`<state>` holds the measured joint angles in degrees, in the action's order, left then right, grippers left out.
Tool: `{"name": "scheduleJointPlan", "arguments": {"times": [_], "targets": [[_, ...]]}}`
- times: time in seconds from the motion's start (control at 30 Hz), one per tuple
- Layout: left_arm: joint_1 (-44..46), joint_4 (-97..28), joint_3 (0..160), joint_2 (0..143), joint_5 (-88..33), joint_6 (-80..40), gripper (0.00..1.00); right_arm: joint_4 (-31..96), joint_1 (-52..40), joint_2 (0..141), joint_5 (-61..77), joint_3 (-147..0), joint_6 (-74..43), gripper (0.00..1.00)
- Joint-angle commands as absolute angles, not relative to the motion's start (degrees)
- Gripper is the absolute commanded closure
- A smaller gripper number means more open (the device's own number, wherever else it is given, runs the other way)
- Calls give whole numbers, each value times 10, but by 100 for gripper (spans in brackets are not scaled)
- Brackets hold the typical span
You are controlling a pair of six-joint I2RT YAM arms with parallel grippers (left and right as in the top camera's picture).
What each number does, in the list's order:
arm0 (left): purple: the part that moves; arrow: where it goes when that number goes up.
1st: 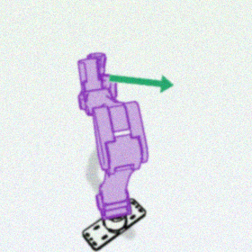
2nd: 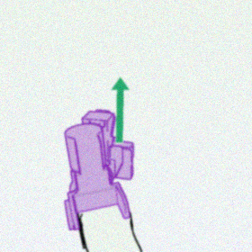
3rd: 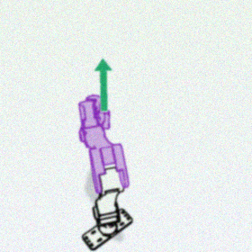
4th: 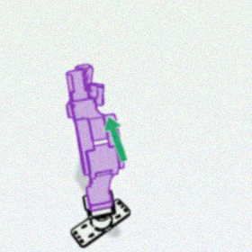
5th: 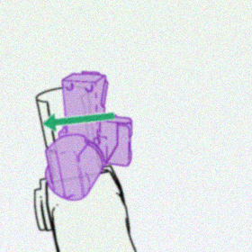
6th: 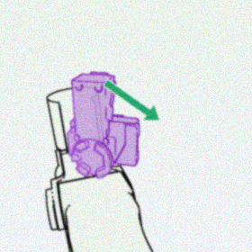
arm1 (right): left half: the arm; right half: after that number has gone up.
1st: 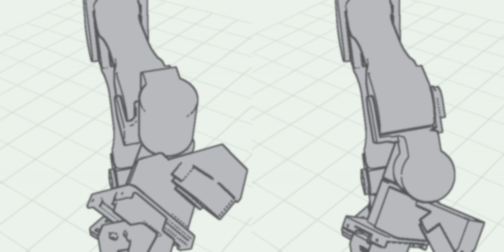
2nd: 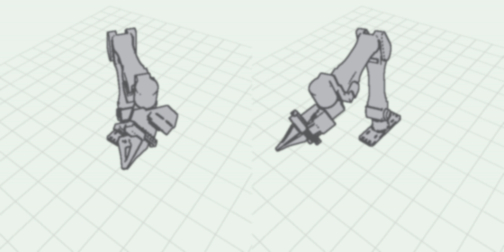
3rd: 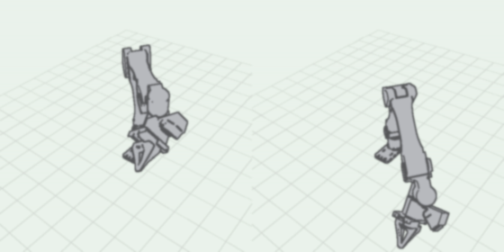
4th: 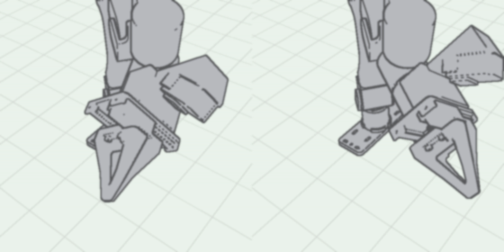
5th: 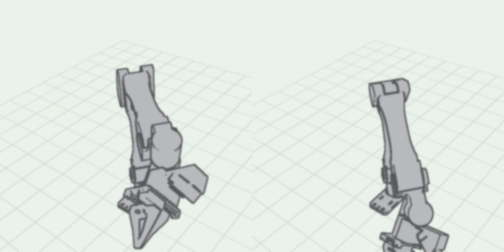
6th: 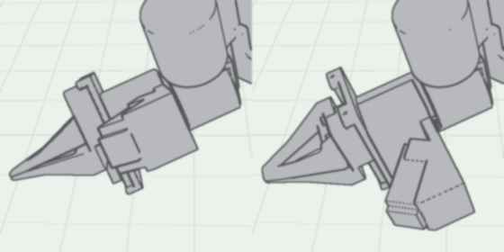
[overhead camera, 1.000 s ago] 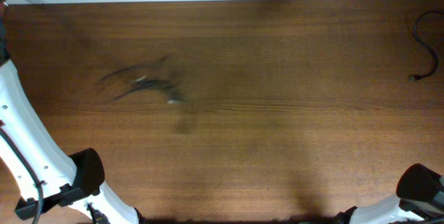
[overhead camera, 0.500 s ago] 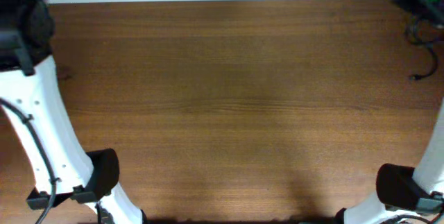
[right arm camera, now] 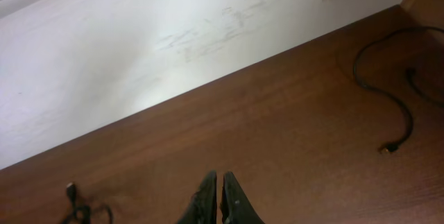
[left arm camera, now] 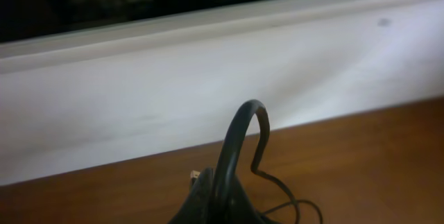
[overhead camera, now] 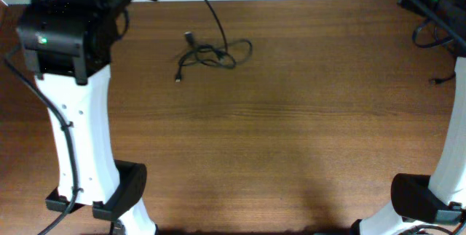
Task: Untangle cables
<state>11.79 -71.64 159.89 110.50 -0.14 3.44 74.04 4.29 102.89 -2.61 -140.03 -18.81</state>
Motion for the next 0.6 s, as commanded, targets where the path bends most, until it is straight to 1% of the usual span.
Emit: {"name": "scheduleJointPlan", "arguments": {"times": [0.0, 0.2, 0.33, 0.5, 0.57], "targets": [[159, -736, 1579, 1100, -41, 39, 100, 742, 41, 1028, -37, -1402, -182, 96], [229, -733, 1484, 1116, -121, 39, 100, 742, 41, 1028, -37, -1402, -182, 96], [271, -711, 1433, 1137, -122, 48, 100, 742, 41, 1028, -37, -1402, -179, 96], [297, -686, 1378, 1152, -123, 48, 100, 742, 41, 1028, -37, -1402, -167, 96], [306, -677, 1366, 1157, -125, 48, 100, 742, 41, 1028, -37, -1402, -167, 95]]}}
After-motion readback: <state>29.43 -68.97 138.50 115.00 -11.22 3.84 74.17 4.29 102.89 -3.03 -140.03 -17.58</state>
